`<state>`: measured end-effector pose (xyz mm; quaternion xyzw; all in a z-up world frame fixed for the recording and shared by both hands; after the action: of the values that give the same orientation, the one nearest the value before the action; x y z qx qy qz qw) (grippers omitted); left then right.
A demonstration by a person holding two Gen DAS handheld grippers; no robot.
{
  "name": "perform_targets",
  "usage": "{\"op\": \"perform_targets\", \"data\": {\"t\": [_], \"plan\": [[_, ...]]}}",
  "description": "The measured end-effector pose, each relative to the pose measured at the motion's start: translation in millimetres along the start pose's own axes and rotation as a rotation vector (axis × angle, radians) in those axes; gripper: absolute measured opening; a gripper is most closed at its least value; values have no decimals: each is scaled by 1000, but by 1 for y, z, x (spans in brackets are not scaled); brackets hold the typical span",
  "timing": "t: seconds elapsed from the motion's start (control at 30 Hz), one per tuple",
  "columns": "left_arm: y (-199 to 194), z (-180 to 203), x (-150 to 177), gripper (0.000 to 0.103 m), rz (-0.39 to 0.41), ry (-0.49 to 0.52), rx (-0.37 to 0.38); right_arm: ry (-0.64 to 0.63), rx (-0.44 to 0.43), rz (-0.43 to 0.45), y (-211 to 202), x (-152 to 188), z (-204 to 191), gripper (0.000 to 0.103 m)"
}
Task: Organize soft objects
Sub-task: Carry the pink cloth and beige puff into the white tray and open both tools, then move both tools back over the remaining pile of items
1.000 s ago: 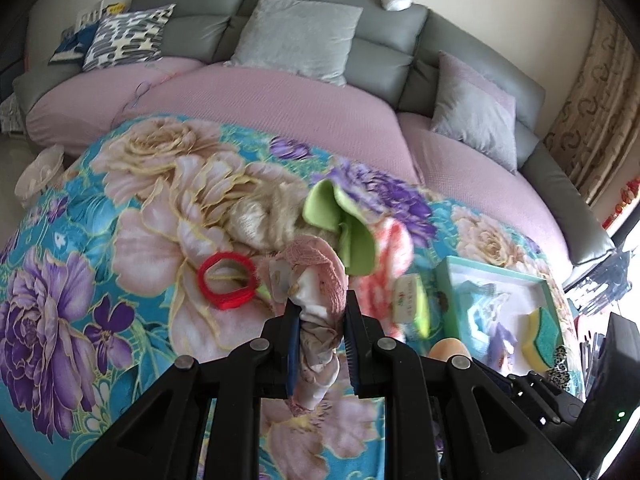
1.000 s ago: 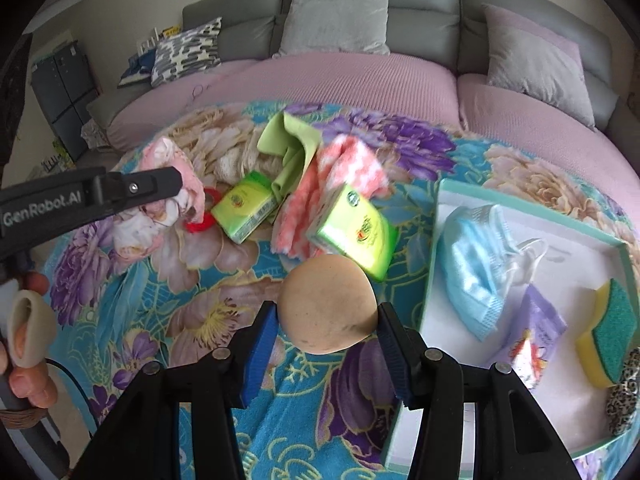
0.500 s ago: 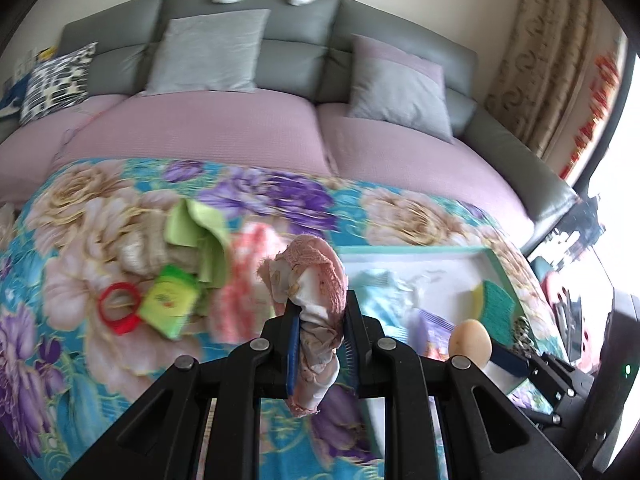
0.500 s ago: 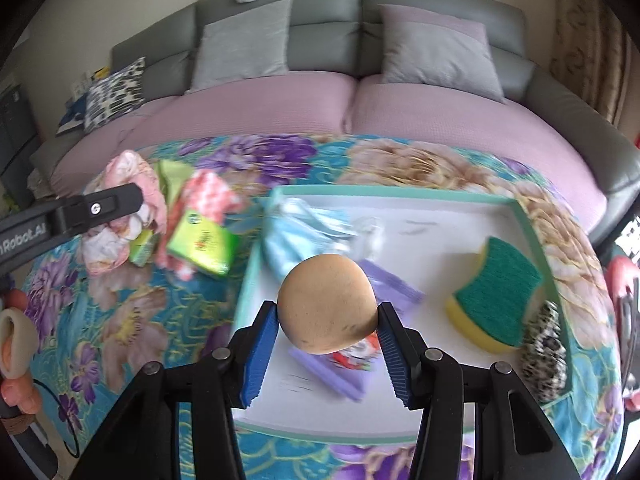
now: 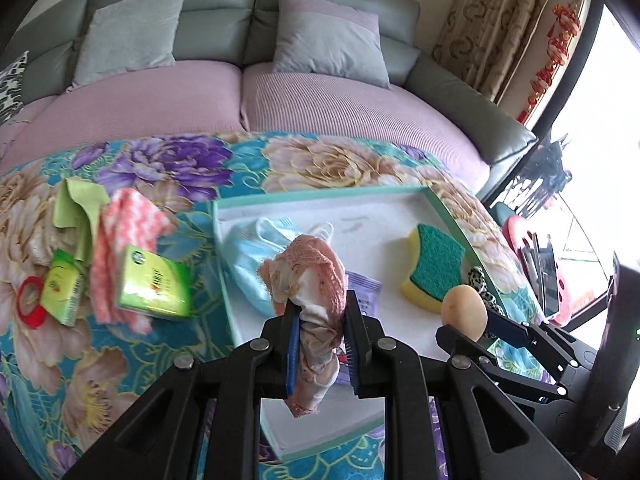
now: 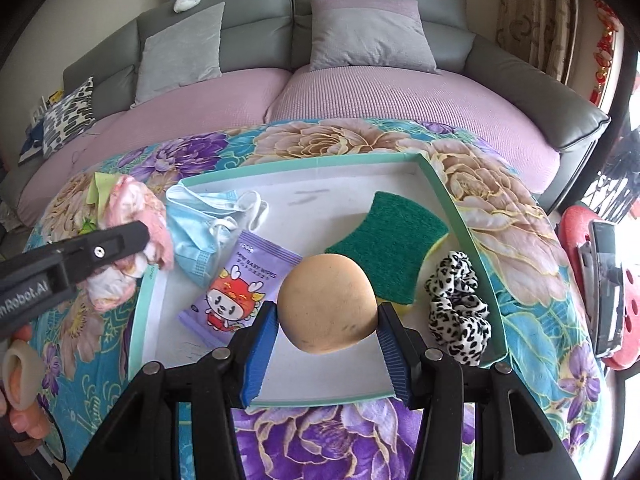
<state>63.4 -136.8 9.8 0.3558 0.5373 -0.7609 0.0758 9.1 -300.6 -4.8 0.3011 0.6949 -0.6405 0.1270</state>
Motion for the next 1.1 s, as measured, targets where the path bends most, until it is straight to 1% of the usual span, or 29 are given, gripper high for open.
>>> {"op": "perform_targets", "data": {"t": [0.07, 0.17, 0.37, 0.43, 0.47, 0.5, 0.57, 0.63, 0.7, 0.83, 0.87, 0.9, 0.93, 1.0, 1.03, 1.1], "plan": [[10, 2, 2, 20, -25, -6, 19, 7, 0, -5, 1, 1, 3, 53], [20, 2, 5, 20, -51, -13, 13, 8, -1, -11, 3, 2, 5, 53], [23, -3, 6, 21, -54, -35, 5, 11, -7, -25, 6, 3, 5, 53], [24, -3, 5, 25, -57, -28, -5, 8, -8, -28, 7, 4, 5, 53], [24, -3, 5, 30, -59, -28, -5, 7, -9, -29, 7, 4, 4, 53], [24, -3, 5, 39, -60, -29, -2, 6, -9, -30, 8, 4, 4, 53], [22, -4, 4, 48, -53, -37, 4, 5, -9, -31, 8, 4, 4, 53], [20, -5, 4, 50, -47, -37, -3, 6, -8, -34, 9, 4, 4, 53], [17, -7, 3, 55, -42, -37, -18, 7, -6, -38, 10, 4, 4, 53], [12, -14, 3, 58, -30, -50, -45, 2, -6, -40, 11, 4, 3, 53], [12, -16, 3, 62, -28, -51, -55, 2, -4, -39, 11, 4, 3, 53], [11, -19, 3, 72, -25, -54, -69, 3, -2, -38, 11, 4, 3, 54], [10, -21, 3, 76, -22, -58, -83, 4, 1, -38, 11, 4, 3, 54], [8, -26, 3, 81, -12, -65, -108, 13, 6, -36, 11, 4, 4, 58], [7, -28, 3, 82, -7, -69, -121, 21, 8, -35, 11, 4, 6, 63], [5, -33, 4, 90, 2, -77, -147, 31, 12, -36, 12, 3, 8, 69]]}}
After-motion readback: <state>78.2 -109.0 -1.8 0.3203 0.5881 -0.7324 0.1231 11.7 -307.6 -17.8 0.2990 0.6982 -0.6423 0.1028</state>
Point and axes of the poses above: each gripper's, at about its wrist camera, not at the fingertips, and y roughly the way its jaws point, z to its right, x to its underside, the point moved 1 cm from there along y, roughly the way its jaws point, and after that the axes turned 9 degrees about y, right-handed, at the moved point
